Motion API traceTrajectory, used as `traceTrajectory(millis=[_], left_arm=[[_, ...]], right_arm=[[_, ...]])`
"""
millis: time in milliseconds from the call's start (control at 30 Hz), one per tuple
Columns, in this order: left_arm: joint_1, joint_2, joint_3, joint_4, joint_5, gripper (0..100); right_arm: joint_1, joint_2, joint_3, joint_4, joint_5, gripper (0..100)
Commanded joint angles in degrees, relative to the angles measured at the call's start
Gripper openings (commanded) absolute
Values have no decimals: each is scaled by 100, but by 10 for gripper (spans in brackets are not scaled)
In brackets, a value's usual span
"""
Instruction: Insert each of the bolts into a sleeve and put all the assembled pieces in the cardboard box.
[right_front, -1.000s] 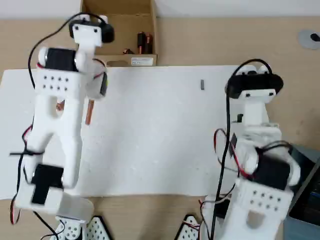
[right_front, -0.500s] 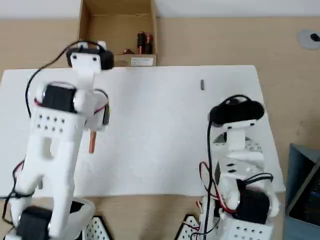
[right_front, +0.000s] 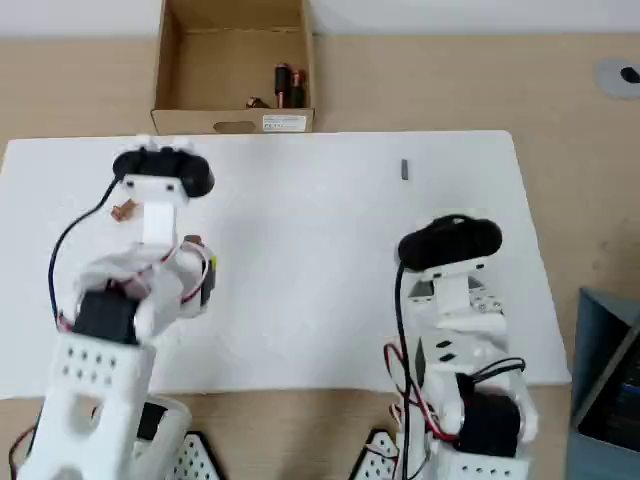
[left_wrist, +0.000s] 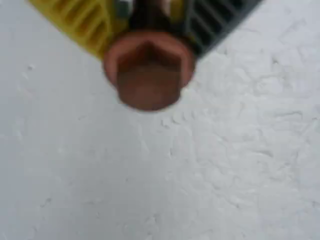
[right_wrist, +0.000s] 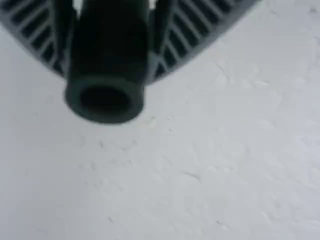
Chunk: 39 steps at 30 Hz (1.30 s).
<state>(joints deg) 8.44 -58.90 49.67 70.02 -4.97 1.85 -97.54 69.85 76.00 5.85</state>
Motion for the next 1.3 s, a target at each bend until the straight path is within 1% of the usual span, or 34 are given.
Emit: traceTrajectory(millis=[0,167,300,433,633,700,833,967,1267], left_arm=[[26,-963,580,-501,237,2],[44,-2105,1222,-923,782,2],[35,-2923,1837,-1371,993,2],[70,-3670,2409,-1837,1029,2],[79,-4567,3077,-2321,1037,2],[88,-4602,3165,-2611,1240,2],[88,-4558,3200,-3262,1960,2],[123,-4558,3200,-3727,2488,2],[1143,-4567,3121,-4123,3297,2]], right_arm=[[-295,-374,75,-202,-35,9],[-813,-1051,549,-563,-44,9],[-1209,-1253,813,-923,-44,9],[-1490,-1235,1112,-1424,-44,9],[-2158,-1244,1675,-2365,-44,9],[-2422,-1253,1868,-2655,-44,9],[-2976,-1253,2158,-3130,-44,9],[-3284,-1253,2211,-3393,-44,9],[-3591,-1262,2158,-3420,-44,9]])
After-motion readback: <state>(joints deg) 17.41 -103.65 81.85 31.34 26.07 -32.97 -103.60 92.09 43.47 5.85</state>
